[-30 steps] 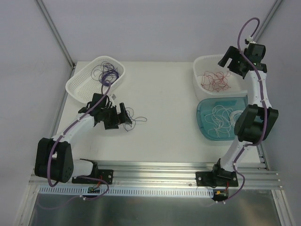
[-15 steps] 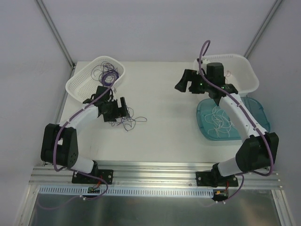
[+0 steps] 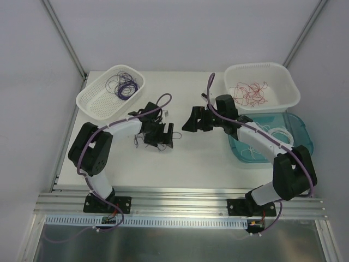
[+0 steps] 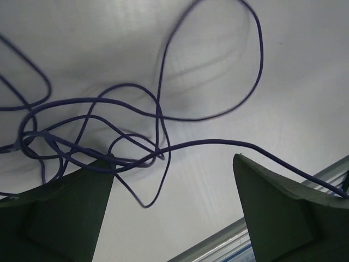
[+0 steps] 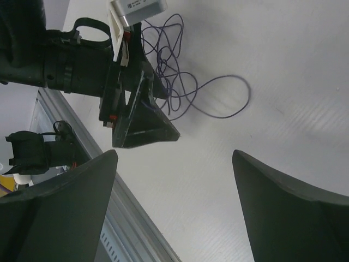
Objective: Untangle the cables
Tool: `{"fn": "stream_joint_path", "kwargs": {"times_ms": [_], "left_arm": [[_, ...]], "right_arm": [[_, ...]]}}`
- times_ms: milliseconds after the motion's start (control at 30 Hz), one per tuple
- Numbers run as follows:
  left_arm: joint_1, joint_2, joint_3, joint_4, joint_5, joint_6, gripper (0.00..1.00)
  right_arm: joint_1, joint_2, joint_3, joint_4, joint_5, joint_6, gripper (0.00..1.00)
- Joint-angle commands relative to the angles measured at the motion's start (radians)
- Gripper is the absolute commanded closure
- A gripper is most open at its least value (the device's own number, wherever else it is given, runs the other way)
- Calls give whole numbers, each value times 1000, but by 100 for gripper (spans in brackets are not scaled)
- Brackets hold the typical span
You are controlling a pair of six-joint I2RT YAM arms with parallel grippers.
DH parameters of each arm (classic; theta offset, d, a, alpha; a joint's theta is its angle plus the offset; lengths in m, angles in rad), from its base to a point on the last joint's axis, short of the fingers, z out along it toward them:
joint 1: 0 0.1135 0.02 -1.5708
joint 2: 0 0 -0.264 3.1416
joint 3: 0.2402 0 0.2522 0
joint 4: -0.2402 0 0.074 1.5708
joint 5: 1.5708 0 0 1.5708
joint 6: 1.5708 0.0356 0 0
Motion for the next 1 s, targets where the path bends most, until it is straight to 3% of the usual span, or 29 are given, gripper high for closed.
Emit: {"fn": "stream_joint_path", "kwargs": {"times_ms": [0, 133, 300, 533, 700, 867, 967], "left_arm": [[-97, 41, 60, -5, 72, 39, 10], [-206, 9, 79, -7, 54, 69, 10], [-205, -95, 16, -22, -18, 49, 10], [-196, -190, -45, -134, -265, 56, 6], [-124, -270, -51, -168, -322, 55, 6], [-9, -403, -50, -166, -301, 23, 8], [7, -398, -1, -162, -264, 55, 9]], "right_arm": [[-5, -47, -57, 107, -5, 24, 10], [-8, -113, -72, 63, 30, -9, 10], [-6, -150, -66, -2, 23, -73, 14], [21, -172, -52, -94, 19, -142, 28], [60, -144, -63, -122, 101, -142, 32], [87, -139, -88, -105, 168, -108, 37], [103, -141, -94, -106, 205, -101, 37]]}}
